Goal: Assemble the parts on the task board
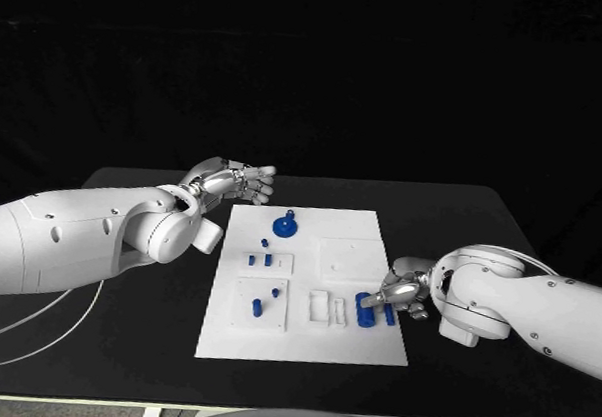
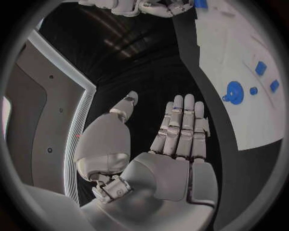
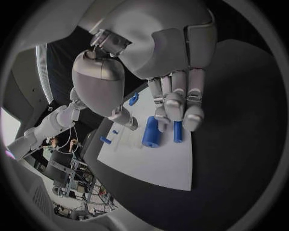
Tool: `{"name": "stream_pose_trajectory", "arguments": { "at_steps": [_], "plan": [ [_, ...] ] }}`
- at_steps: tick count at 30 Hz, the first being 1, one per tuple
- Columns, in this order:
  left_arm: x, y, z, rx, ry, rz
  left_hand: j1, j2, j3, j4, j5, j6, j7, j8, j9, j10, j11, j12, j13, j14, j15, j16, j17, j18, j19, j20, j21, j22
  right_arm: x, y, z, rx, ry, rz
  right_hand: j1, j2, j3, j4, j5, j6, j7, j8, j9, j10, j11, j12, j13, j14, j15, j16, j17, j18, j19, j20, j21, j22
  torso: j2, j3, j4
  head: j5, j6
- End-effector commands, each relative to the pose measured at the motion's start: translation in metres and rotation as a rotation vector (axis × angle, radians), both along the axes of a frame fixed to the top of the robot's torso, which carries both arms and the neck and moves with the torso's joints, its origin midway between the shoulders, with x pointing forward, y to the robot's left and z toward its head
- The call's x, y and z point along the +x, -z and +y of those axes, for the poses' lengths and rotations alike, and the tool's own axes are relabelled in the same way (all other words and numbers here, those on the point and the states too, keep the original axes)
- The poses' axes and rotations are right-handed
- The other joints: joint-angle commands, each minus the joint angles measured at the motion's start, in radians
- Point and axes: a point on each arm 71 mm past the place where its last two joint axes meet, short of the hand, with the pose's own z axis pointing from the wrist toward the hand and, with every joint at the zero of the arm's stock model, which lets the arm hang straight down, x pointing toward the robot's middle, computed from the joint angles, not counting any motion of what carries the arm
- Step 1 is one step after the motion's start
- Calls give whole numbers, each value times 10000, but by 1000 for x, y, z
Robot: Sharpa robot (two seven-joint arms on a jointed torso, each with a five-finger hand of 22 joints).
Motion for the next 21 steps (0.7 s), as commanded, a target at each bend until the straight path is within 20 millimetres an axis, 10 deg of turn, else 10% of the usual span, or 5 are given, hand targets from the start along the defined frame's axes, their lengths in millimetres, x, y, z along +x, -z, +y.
{"name": "stream_pose_trajectory", "arguments": {
  "at_steps": [1, 21],
  "plan": [
    [-1, -1, -3, -154, 161, 22, -62, 70, 15, 66, 8, -45, -24, 17, -4, -92, -8, -17, -16, -58, -4, -50, 14, 73, 0, 43, -32, 9, -1, 5, 2, -304, -368, 132, 75, 27, 19, 17, -41, 145, 83, -3, 15, 54, -29, -52, 13, 46, -52, -67, 12, 563, 22, -30, 44, 135, 34, 11, 0, 12, -47],
    [-1, 0, -5, -198, 272, 76, -61, 85, 1, 65, 9, -39, -29, 33, -3, -104, -4, -15, -22, -77, 11, -97, 28, 85, -8, 59, -49, 22, -8, 29, 18, -212, -573, 348, 109, 236, -20, -4, -39, 142, 82, -17, 61, 53, -30, -69, 38, 46, -52, -80, 20, 563, -5, -10, 61, 139, 65, 20, -17, 83, -143]
  ]
}}
